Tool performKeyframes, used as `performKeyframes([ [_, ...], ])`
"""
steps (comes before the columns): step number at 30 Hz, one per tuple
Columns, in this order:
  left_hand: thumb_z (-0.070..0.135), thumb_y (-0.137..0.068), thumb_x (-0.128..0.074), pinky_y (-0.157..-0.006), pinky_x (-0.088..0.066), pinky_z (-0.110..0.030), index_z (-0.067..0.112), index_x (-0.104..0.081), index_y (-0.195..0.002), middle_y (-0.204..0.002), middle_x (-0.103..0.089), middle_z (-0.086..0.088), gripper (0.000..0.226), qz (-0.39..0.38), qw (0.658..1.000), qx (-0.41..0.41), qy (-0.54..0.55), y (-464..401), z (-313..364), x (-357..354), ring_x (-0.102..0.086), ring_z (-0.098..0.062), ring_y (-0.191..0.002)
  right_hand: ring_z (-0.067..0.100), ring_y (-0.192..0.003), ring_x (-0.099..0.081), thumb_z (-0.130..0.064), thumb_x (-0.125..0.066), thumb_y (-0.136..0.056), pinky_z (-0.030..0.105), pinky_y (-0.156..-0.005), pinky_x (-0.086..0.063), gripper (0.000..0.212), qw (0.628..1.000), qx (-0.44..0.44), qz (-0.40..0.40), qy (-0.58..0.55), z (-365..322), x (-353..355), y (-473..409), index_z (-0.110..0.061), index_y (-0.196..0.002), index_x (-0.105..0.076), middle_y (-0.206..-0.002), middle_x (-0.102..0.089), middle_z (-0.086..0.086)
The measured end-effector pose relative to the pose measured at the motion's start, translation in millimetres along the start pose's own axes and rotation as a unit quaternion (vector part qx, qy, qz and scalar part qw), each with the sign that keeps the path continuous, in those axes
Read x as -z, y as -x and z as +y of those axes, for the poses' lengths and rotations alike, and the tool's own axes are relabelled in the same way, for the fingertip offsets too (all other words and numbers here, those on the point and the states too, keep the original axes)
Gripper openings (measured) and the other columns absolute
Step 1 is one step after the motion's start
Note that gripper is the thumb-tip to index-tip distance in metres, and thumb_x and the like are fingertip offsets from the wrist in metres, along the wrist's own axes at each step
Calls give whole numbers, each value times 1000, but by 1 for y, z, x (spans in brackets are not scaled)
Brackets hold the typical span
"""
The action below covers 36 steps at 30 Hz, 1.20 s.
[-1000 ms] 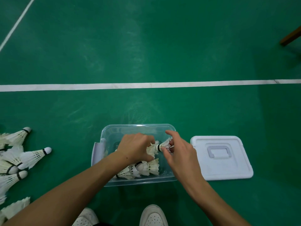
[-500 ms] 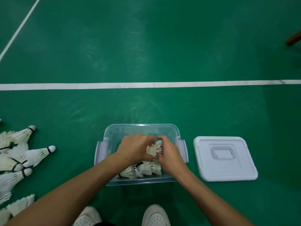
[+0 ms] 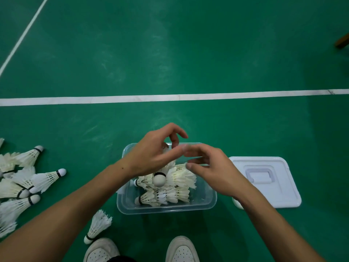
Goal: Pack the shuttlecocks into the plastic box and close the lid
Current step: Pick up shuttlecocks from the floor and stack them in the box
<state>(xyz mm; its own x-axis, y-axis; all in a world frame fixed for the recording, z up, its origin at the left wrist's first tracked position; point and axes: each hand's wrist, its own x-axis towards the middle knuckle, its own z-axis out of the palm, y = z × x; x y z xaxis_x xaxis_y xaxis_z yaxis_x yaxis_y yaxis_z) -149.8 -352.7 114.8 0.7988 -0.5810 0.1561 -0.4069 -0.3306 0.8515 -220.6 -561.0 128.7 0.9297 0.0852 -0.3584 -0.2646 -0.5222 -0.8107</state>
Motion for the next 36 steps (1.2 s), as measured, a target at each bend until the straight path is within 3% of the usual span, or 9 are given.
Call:
performKeyframes([
  [5, 35, -106, -53, -55, -49, -53, 13, -57, -121, -91, -55, 12, 27, 56, 995, -23, 81, -8, 11, -9, -55, -35, -60, 24, -112, -73, -4, -75, -93, 49, -106, -55, 54, 976, 53, -74, -200, -6, -19, -4, -20, -142, -58, -130, -73, 4],
  [7, 29, -107, -53, -54, -51, -50, 11, -57, -120, -93, -54, 8, 22, 75, 994, -26, 78, -7, 7, -8, -52, -26, -56, 29, -111, -72, -5, -80, -90, 51, -107, -55, 56, 971, 60, -56, -225, -3, -21, -4, -22, -140, -61, -121, -73, 14],
  [9, 23, -107, -55, -53, -45, -36, 10, -58, -116, -89, -55, 0, 16, 85, 994, -30, 54, -4, 5, -7, -47, -15, -56, 19, -107, -73, -4, -83, -88, 40, -100, -59, 47, 972, 66, -38, -221, -2, -18, -1, -21, -129, -68, -111, -76, 8],
  [13, 23, -102, -64, -62, -47, -36, 12, -61, -111, -85, -56, 4, 15, 86, 995, -52, -2, -2, 2, -5, -54, -19, -70, 19, -96, -75, -11, -85, -87, 39, -91, -61, 19, 985, 105, 3, -137, -2, -12, 0, -17, -102, -77, -97, -77, -1],
  [17, 26, -100, -65, -71, -54, -34, 12, -61, -113, -99, -63, 0, 20, 148, 987, -50, -32, -2, 0, 8, -62, -14, -83, 18, -83, -73, -19, -87, -87, 39, -81, -62, 16, 990, 81, 91, -66, 6, -10, 6, -28, -94, -75, -85, -76, -4],
  [24, 19, -99, -67, -70, -55, -39, 10, -64, -111, -103, -67, -1, 15, 196, 979, -22, -46, 17, -12, 29, -65, -17, -83, -2, -75, -66, -25, -81, -91, 8, -69, -50, 10, 991, 57, 25, 115, 9, -81, 24, -23, -98, -74, -82, -69, -18],
  [27, 19, -99, -67, -69, -55, -39, 10, -65, -110, -103, -67, 0, 15, 196, 979, -25, -57, 22, -13, 31, -65, -17, -83, 1, -76, -61, -24, -78, -92, 2, -61, -40, 13, 986, 53, -5, 161, 9, -101, 20, -20, -104, -75, -89, -72, -10],
  [31, 18, -99, -67, -69, -54, -37, 11, -65, -109, -103, -67, 1, 13, 198, 978, -32, -63, 25, -12, 32, -66, -16, -84, 9, -77, -62, -21, -77, -88, 7, -59, -39, 8, 983, 18, -44, 178, 11, -114, 2, -20, -96, -74, -87, -71, -5],
  [36, 20, -100, -67, -69, -53, -36, 11, -66, -108, -102, -67, 2, 12, 203, 976, -21, -74, 34, -15, 38, -66, -17, -85, 14, -78, -74, -9, -82, -83, 36, -79, -65, 12, 980, -84, -154, 98, 20, -119, -25, -20, -83, -77, -82, -76, -5],
])
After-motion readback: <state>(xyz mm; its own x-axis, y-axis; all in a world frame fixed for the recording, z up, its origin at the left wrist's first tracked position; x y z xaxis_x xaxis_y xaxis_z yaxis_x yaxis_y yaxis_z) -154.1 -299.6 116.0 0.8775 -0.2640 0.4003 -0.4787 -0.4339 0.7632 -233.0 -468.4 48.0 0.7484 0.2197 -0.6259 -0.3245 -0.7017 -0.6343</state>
